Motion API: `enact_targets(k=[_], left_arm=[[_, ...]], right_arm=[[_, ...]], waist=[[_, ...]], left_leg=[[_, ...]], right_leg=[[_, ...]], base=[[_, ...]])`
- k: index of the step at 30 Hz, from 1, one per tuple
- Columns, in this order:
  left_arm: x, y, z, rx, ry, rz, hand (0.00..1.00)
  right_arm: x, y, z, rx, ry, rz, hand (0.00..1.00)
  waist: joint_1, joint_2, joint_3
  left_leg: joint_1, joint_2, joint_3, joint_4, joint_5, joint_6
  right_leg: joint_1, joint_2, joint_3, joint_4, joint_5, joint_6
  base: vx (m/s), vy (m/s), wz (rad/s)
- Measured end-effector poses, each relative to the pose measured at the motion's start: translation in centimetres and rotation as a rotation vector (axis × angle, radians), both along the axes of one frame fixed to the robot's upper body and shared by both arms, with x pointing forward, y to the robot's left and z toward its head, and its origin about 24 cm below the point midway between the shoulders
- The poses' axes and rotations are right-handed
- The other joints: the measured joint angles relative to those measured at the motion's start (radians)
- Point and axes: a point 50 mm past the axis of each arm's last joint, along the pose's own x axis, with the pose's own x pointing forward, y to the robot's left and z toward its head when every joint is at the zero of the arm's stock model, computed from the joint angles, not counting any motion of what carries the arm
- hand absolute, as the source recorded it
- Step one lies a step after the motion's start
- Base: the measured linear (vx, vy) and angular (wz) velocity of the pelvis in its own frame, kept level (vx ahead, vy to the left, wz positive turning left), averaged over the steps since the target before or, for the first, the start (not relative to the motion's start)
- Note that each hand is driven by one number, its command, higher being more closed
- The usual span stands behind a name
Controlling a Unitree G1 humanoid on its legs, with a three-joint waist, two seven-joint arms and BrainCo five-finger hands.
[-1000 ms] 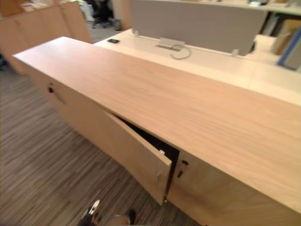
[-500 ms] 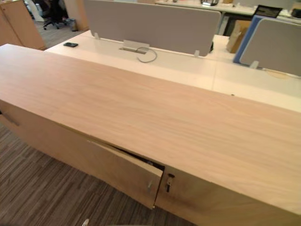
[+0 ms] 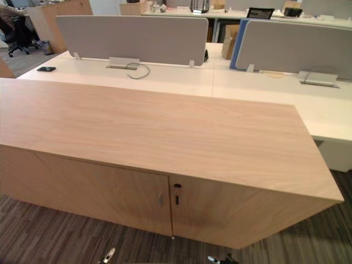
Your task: Walk over to the cabinet, pick up the folder, carry it to the office cabinet, place the folder inside the office cabinet, then close the office cabinet door
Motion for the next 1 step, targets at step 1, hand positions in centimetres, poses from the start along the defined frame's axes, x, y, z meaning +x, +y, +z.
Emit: enact_targets(k=[1], left_arm=[[-0.26, 0.11, -0.04, 0.011, 0.018, -0.01, 0.0]], right_arm=[[-0.17, -0.19, -0.03, 0.0, 0.005, -0.022, 0.0]], waist=[[0.0, 0.0, -0.001]], left_leg=[[0.007, -0.002, -0.002, 0.0, 0.0, 0.0]], right_leg=[[0.017, 0.003, 0.0, -0.027, 0.027, 0.002]], base=[[0.03, -0.013, -0.06]])
